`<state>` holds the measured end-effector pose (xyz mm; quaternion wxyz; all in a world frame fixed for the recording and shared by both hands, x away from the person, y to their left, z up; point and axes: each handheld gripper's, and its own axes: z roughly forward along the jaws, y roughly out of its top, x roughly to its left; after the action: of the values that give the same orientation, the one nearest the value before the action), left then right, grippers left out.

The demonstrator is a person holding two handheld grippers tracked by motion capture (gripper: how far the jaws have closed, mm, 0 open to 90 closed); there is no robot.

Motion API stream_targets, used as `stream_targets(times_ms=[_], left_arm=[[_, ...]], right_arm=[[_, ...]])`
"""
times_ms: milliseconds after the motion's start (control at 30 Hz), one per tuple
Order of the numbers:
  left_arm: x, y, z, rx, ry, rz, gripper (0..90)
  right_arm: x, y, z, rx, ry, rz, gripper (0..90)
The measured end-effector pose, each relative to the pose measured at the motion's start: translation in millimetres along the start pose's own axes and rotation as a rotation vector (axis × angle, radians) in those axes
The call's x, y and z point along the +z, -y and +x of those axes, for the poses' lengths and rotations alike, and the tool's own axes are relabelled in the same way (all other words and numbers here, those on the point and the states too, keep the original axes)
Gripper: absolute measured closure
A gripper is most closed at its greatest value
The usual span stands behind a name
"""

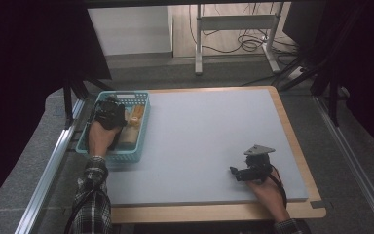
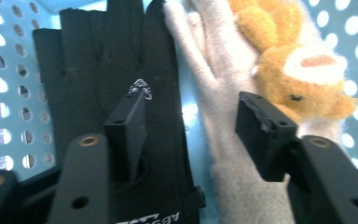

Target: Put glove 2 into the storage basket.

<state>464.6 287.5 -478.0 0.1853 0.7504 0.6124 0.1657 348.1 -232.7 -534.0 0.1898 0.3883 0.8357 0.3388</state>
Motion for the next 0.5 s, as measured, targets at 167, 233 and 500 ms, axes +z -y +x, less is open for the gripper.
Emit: stream_targets(times_ms=[167,233,500], left_arm=[[-6.4,4.2,8.6,-0.026,0.006,-0.029,31.5],[-9.1,5.1,10.8,-0.03,0.007,-0.04,28.6],[-19.1,8.0,12.7,-0.045,0.037,-0.073,19.1]], right_arm=[[0.0,0.0,0.0,0.0,0.0,0.0,5.7],[0.0,0.0,0.0,0.0,0.0,0.0,5.7],[0.0,0.0,0.1,-0.001,0.0,0.0,5.7]])
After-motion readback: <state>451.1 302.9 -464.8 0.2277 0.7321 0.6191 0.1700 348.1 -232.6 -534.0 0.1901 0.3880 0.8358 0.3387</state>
